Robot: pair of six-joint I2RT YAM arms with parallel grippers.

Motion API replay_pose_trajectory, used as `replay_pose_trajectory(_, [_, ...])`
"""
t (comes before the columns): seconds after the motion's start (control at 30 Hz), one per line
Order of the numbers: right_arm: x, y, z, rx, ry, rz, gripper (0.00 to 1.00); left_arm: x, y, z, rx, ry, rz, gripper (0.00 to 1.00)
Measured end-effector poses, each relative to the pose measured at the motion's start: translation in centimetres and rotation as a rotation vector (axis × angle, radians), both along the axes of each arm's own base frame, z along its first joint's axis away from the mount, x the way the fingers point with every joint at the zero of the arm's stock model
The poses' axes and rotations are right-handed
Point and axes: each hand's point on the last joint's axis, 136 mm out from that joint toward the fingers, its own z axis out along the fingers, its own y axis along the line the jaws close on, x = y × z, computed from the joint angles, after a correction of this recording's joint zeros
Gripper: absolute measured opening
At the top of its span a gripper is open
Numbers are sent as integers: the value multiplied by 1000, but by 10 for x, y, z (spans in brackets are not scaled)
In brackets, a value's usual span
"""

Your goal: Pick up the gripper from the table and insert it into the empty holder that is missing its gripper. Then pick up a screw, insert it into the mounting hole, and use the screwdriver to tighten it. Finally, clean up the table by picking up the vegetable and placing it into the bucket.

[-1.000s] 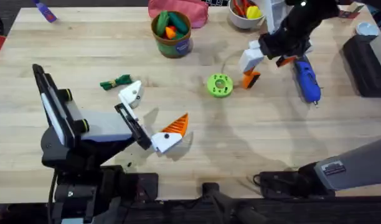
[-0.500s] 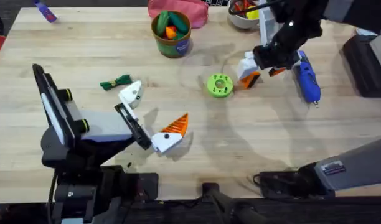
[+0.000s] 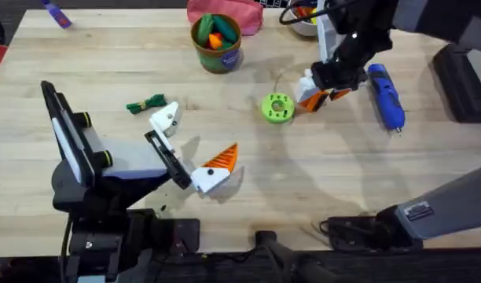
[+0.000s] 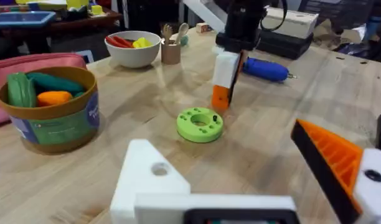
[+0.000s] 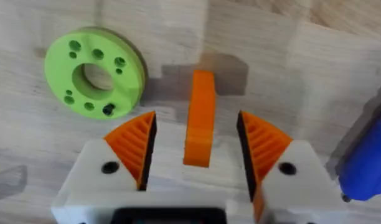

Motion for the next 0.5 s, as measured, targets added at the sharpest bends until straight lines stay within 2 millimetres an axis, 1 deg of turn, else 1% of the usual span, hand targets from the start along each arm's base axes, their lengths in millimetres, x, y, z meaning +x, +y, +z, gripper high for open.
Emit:
replay_pose_trajectory(0.13, [0,0,-2,-1,6,-8,707,0,0,0,0,0,0,987])
replay_pose_trajectory(0.23, [-1,0,-2,-1,9,-11,616,0,0,0,0,0,0,987])
replay_pose_trajectory(0.5, [-6,-2,-3,-5,33,-21,587,0,0,0,0,0,0,988])
